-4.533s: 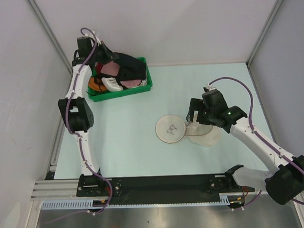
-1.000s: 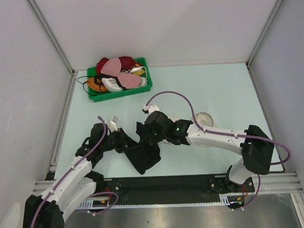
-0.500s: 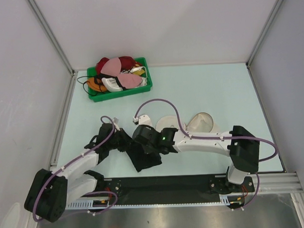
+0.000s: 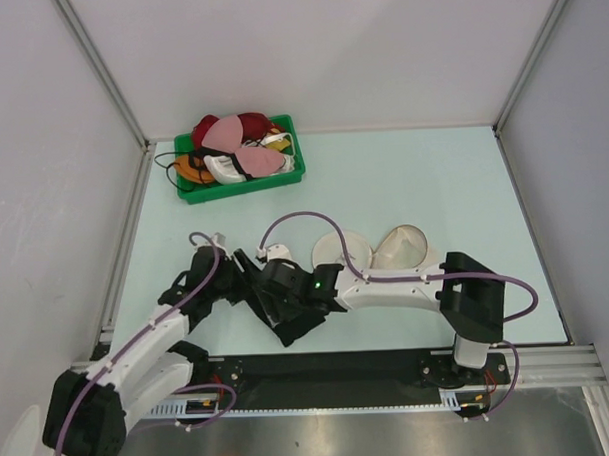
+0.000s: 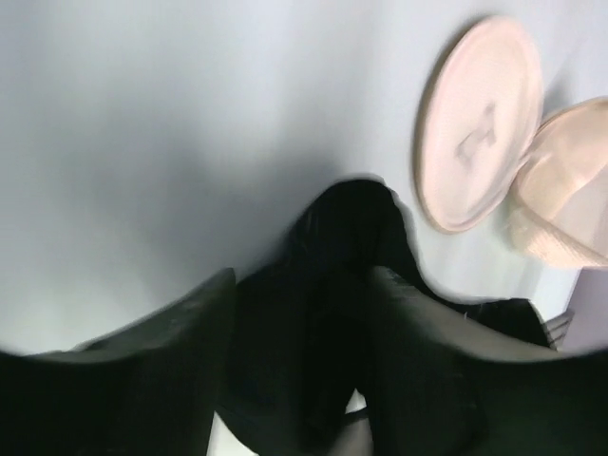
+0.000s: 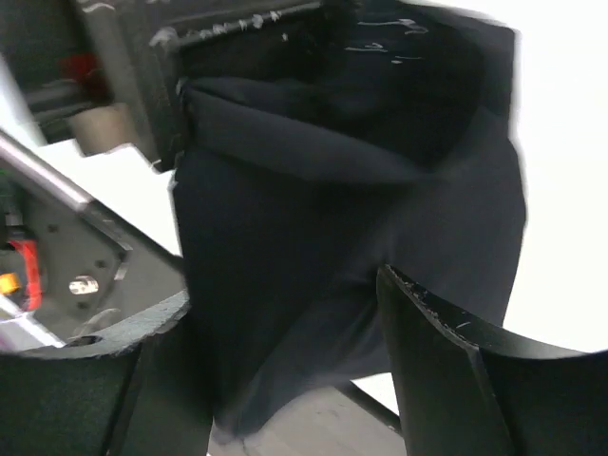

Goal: Place the bra in the laundry bag and zip it closed

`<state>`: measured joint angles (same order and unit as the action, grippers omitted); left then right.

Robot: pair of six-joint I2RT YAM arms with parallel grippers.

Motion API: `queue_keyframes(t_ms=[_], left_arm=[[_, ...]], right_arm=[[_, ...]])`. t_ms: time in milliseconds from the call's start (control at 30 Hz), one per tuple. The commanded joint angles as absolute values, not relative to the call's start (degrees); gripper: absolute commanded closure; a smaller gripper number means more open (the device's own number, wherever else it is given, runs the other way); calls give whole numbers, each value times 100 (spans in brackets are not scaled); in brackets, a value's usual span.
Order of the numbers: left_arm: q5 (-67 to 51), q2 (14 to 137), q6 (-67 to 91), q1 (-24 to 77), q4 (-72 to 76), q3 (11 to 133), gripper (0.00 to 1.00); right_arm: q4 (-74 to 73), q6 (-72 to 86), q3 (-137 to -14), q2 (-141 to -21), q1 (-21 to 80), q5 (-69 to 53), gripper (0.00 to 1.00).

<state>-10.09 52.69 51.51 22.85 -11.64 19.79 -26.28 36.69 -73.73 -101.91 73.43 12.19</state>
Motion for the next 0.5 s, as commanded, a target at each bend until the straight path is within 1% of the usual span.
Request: queue_keyframes(t_ms=[0,33,67,133,167,233,333,467], left_arm=[[-124,4545,5132,2312,-2784,2583,28],[-10,4483,5185,2303,-3030,2671,26],[235,4422,5194,2303,-3467,2846,20],[316,4421,5159,2294,-3752,3075,11],[543,4517,5194,2294,-4127,3172,4],[755,4658,5291,2294,-4490,3444,2],[1045,4913,5134,2285,-4930,3778,2],[994,4703,5001,2285,-5036,3902,2]], right_arm=[[-1945,3753,-7129,-10038,7111,520,32],[-1821,3779,-7041,-9941,7015,266,31],[-1602,3797,-6857,-9888,6961,168,30],[-1398,3858,-6689,-9748,6804,-226,27],[-1337,3867,-6645,-9712,6751,-324,27],[-1301,3824,-6566,-9598,6671,-352,22],[-1266,3692,-6495,-9405,6566,-526,18],[-1380,3577,-6416,-8993,6373,-641,6]])
